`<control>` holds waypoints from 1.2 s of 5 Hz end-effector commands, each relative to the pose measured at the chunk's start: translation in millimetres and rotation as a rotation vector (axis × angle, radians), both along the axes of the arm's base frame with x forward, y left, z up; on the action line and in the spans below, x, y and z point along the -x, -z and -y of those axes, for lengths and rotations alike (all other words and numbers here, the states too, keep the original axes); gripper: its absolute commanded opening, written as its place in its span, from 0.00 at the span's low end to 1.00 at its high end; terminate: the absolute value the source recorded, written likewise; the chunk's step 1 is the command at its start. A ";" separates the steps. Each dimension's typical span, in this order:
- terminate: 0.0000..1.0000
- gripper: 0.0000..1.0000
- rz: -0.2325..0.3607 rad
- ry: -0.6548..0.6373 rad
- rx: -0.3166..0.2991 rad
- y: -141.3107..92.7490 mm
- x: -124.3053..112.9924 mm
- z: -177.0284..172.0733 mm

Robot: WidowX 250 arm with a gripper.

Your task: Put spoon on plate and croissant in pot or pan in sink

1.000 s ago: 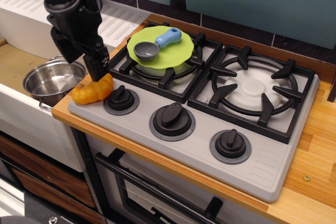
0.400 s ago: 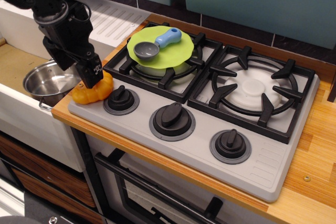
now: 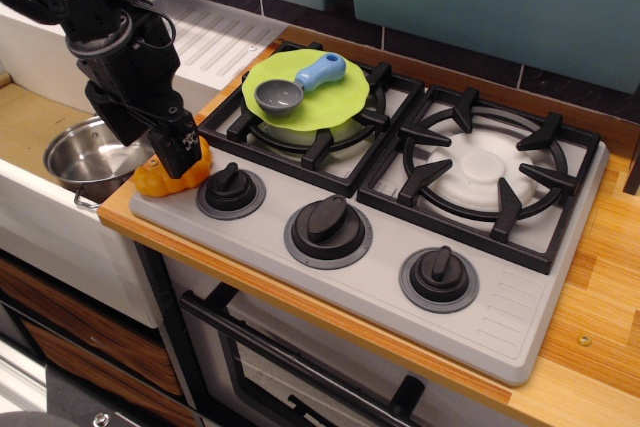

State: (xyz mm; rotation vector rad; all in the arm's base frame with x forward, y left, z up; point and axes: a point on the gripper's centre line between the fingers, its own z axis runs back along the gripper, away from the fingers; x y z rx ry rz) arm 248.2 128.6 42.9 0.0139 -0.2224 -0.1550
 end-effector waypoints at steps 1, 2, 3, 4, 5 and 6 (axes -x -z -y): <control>0.00 1.00 0.051 0.015 0.015 -4.0 -13.3 3.3; 0.00 1.00 0.064 0.021 0.027 3.2 -16.8 5.4; 0.00 1.00 0.066 0.029 0.051 9.8 -19.4 7.1; 0.00 1.00 0.064 0.036 0.077 13.2 -20.2 7.4; 0.00 0.00 0.055 0.020 0.089 12.1 -19.5 9.6; 0.00 0.00 0.038 0.009 0.089 6.4 -19.3 12.6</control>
